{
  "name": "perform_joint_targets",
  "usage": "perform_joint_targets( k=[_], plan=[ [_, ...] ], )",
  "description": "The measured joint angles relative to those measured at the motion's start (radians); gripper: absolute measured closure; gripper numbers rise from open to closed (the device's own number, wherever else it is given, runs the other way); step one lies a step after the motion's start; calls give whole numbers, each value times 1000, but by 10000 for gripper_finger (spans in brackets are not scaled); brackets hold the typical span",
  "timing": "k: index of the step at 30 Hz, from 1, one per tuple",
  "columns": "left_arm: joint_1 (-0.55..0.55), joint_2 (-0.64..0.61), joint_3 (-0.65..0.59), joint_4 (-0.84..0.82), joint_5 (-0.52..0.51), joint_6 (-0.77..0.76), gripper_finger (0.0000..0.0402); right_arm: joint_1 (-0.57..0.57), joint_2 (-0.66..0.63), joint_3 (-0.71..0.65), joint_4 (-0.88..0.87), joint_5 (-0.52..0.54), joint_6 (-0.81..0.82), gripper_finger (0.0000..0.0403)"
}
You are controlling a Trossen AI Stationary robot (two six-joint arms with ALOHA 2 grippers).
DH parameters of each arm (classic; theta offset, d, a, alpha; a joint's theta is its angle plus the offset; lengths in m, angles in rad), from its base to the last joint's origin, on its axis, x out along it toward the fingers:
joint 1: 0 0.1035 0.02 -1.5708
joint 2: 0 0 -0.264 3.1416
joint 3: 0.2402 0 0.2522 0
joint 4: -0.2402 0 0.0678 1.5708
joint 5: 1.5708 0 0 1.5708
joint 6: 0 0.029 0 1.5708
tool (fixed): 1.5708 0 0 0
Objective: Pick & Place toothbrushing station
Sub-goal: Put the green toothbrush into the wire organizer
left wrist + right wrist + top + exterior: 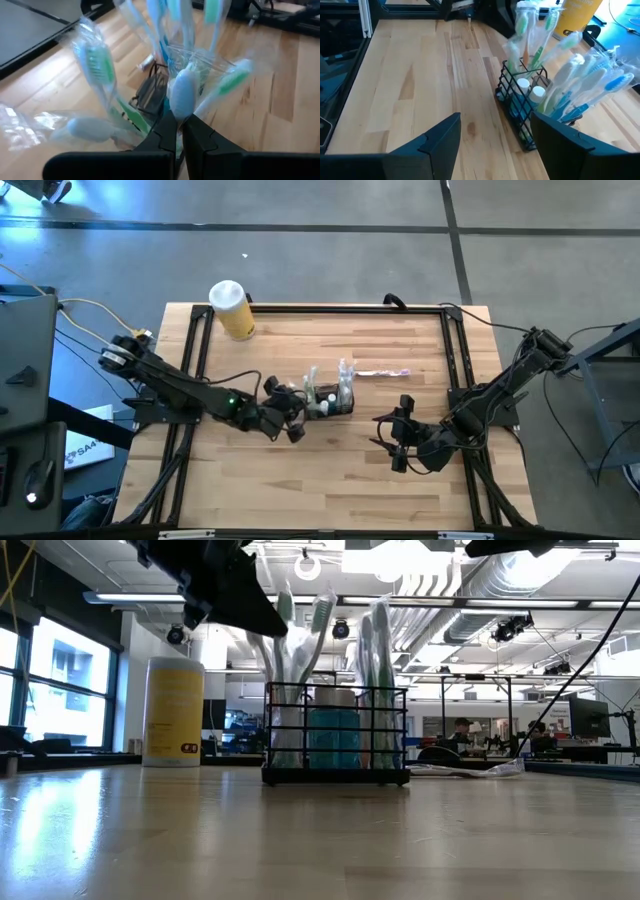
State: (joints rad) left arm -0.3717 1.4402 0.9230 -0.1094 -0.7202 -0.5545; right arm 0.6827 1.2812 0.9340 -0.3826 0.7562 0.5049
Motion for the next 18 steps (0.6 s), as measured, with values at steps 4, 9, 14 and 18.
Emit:
perform_joint_targets(
  k=[4, 9, 14, 18],
  plan=[
    [5, 33, 1, 14, 4, -8, 396, -3, 0, 0, -4, 0, 24, 172],
    [14, 48, 3, 19, -3, 1, 394, -3, 0, 0, -3, 1, 26, 172],
    [11, 39, 1, 17, -13, 27, 371, -3, 0, 0, -3, 1, 26, 172],
    [12, 40, 0, 31, -21, 61, 342, -3, 0, 0, -5, 0, 26, 172]
  ],
)
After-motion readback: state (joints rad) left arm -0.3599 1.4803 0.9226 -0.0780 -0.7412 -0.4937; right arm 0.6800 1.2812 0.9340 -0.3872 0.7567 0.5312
